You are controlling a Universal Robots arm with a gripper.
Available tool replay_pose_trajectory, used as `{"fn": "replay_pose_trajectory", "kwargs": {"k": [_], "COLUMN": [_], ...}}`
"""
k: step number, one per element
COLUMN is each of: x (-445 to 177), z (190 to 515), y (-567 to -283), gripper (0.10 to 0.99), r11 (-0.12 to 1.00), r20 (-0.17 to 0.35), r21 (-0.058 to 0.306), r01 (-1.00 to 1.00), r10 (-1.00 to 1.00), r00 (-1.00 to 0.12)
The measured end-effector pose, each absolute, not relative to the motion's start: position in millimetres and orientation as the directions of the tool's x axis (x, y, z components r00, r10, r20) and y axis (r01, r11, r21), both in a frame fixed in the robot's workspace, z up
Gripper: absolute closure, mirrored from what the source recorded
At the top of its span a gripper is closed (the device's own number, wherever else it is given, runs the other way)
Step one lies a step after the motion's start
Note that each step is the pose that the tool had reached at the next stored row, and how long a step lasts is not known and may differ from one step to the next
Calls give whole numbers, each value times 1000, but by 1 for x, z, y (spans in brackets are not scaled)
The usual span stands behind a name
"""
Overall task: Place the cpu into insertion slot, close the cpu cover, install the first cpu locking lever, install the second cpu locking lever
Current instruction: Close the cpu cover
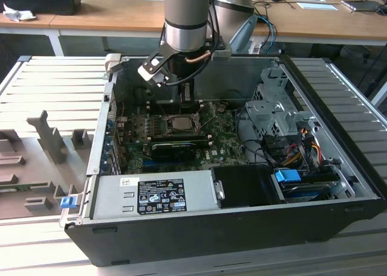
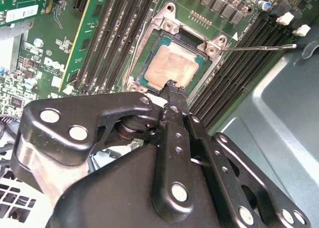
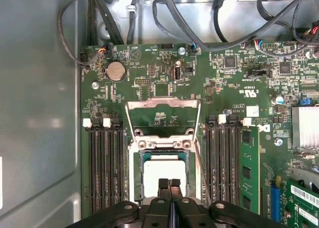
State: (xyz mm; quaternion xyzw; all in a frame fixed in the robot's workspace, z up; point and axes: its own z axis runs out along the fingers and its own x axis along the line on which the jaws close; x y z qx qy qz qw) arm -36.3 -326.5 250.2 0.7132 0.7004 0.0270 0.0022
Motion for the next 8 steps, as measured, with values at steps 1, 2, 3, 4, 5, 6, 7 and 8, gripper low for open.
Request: {"fn": "replay_pose_trajectory", "kwargs": {"k": [1,2,3,4,5,6,7,8], "x": [-36,-36,-36,-36,-36,-36,-36,-36], "z": [251,251,252,252,253,253,253,253], "y": [-327,-327,-327,-326,-326,-327,-326,-326], "gripper": [980,980,980,980,980,980,980,980], "r11": [-19,-19,-19,-19,-19,-19,-19,-19], "r20": [35,35,35,36,35,35,36,35], "r21": [41,41,41,41,41,41,41,41], "r01": [999,999,999,999,999,999,999,999], "r10": [999,999,999,999,999,999,999,999], "r00": [17,17,17,17,17,17,17,17]}}
